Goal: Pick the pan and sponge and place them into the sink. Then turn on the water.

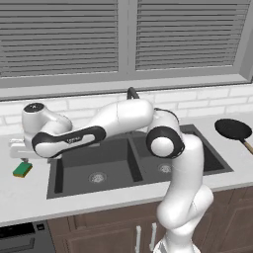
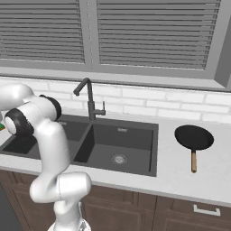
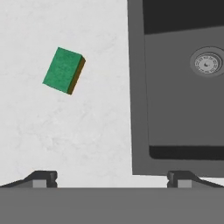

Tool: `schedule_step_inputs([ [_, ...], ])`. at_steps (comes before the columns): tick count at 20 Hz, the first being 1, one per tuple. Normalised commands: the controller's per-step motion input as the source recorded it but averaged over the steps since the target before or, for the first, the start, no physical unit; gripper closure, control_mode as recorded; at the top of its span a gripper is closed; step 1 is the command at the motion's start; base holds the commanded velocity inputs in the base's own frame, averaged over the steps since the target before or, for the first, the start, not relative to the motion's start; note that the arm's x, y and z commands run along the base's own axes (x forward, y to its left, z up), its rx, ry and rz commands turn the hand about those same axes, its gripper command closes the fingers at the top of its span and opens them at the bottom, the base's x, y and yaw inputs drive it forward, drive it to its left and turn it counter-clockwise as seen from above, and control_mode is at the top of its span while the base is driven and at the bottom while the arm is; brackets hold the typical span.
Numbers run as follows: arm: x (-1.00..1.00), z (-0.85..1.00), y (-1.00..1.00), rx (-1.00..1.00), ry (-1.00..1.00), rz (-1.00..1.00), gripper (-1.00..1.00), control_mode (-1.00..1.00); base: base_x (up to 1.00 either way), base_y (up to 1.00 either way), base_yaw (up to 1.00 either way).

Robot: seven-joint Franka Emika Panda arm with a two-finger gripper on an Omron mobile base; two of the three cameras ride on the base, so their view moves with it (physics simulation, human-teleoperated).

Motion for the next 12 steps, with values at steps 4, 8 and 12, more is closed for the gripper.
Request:
schedule_step_inputs([
  [4, 0.17, -0.19, 0.13, 0.05, 0.00, -0.02, -1.00, -1.00, 0.00, 0.00, 0.00],
  [8, 0.24, -0.13, 0.20, 0.00, 0.00, -0.04, -1.00, -1.00, 0.00, 0.00, 0.00],
  [12, 0.15, -0.09, 0.28, -0.01, 0.01, -0.05, -1.00, -1.00, 0.00, 0.00, 0.00],
])
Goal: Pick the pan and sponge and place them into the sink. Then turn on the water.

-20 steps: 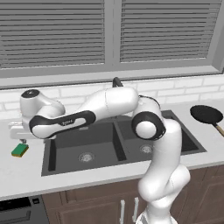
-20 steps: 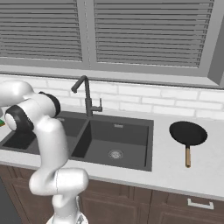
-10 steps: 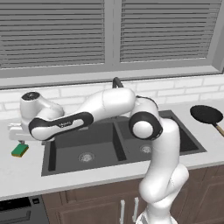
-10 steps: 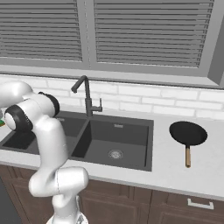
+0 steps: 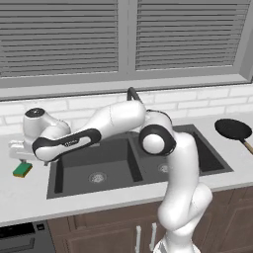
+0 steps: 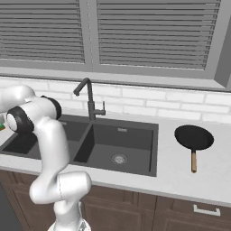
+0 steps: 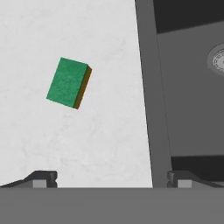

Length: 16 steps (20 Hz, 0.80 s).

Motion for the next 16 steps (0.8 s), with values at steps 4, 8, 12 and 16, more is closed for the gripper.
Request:
schedule_step_inputs([
  [4, 0.07, -0.07, 0.26, -0.03, 0.02, -0.04, -1.00, -1.00, 0.00, 0.00, 0.00],
  [8, 0.13, -0.11, 0.24, -0.05, 0.03, -0.04, -1.00, -1.00, 0.00, 0.00, 0.00],
  [12, 0.18, -0.12, 0.16, -0.02, 0.04, -0.03, -1.00, -1.00, 0.00, 0.00, 0.00],
  [16, 0.20, -0.13, 0.13, 0.00, 0.03, -0.03, -1.00, -1.00, 0.00, 0.00, 0.00],
])
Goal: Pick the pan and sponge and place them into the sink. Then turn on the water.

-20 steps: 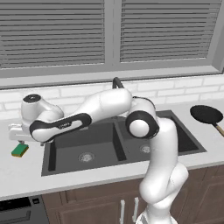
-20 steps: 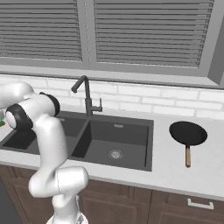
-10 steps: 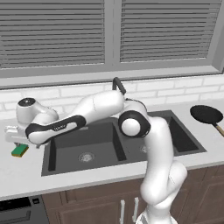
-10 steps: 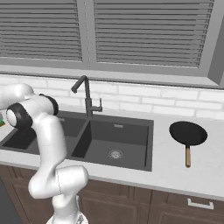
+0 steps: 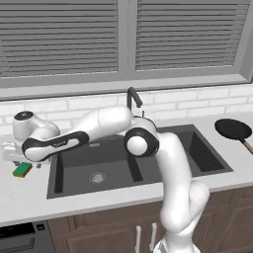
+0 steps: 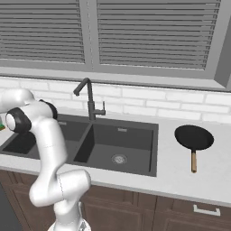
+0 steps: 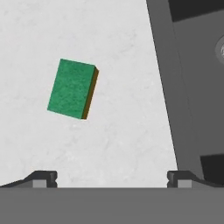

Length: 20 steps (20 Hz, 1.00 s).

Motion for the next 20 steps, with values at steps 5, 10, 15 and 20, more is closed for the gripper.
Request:
schedule_step_inputs([
  [5, 0.19, -0.15, 0.12, -0.01, 0.02, -0.03, -1.00, -1.00, 0.00, 0.00, 0.00],
  [10, 0.16, -0.21, 0.14, 0.00, 0.00, -0.03, -1.00, -1.00, 0.00, 0.00, 0.00],
  [15, 0.14, -0.23, 0.14, -0.01, 0.00, -0.02, -1.00, -1.00, 0.00, 0.00, 0.00],
  [20, 0.14, -0.20, 0.14, 0.00, 0.00, -0.02, -1.00, -1.00, 0.00, 0.00, 0.00],
])
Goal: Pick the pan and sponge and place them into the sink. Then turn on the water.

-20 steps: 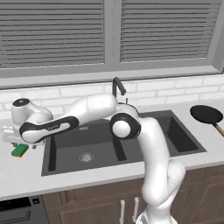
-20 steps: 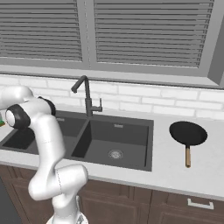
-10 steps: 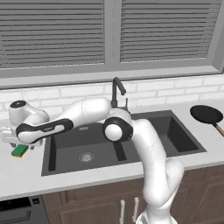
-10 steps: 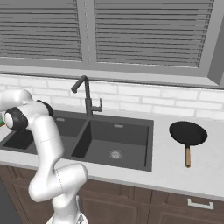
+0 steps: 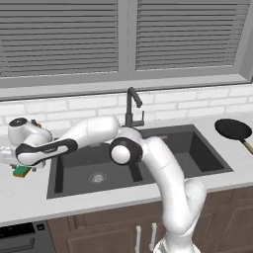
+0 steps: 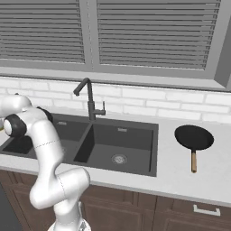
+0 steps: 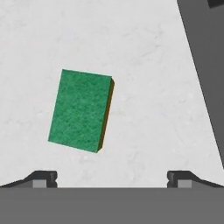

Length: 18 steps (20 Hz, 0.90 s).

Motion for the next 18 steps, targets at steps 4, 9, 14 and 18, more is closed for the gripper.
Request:
schedule_step_inputs([
  [4, 0.15, -0.12, 0.18, 0.00, 0.00, -0.02, -1.00, -1.00, 0.00, 0.00, 0.00],
  [9, 0.15, -0.10, 0.20, 0.00, 0.00, -0.01, -1.00, -1.00, 0.00, 0.00, 0.00],
  [14, 0.11, -0.10, 0.13, 0.00, 0.00, 0.00, -1.00, -1.00, 0.00, 0.00, 0.00],
  [18, 0.14, -0.07, 0.07, 0.00, 0.01, 0.00, -1.00, -1.00, 0.00, 0.00, 0.00],
])
